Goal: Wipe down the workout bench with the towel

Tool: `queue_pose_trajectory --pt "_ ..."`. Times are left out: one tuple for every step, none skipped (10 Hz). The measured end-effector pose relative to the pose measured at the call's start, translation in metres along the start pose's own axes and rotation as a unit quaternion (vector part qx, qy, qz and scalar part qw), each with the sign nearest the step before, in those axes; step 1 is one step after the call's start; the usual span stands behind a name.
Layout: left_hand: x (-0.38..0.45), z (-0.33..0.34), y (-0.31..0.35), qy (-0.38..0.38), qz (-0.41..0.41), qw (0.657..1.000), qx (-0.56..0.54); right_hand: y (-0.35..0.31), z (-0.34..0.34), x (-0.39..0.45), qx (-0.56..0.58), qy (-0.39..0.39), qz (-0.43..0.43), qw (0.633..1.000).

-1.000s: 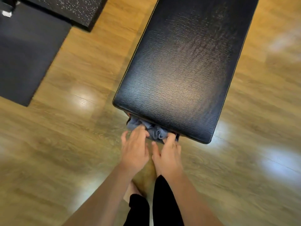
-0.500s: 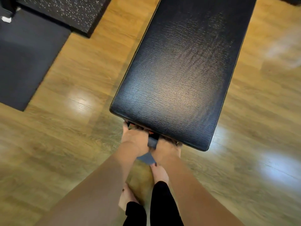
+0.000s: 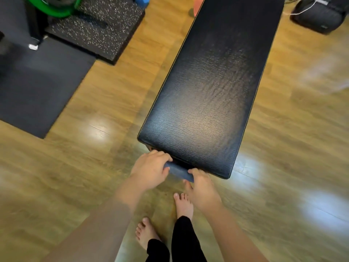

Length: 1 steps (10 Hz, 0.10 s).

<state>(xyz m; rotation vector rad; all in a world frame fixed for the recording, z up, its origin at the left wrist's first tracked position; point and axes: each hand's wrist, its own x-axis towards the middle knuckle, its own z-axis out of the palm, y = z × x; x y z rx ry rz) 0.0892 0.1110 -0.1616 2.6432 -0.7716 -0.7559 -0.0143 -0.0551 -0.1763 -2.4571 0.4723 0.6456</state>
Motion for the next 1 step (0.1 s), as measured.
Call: queue_pose_trajectory --pt "-0.0175 -0.0379 0.0103 0.021 -0.018 0.999 -0.047 -0.0178 -0.0348 -0.0124 0.025 -0.023 -0.023 0.999"
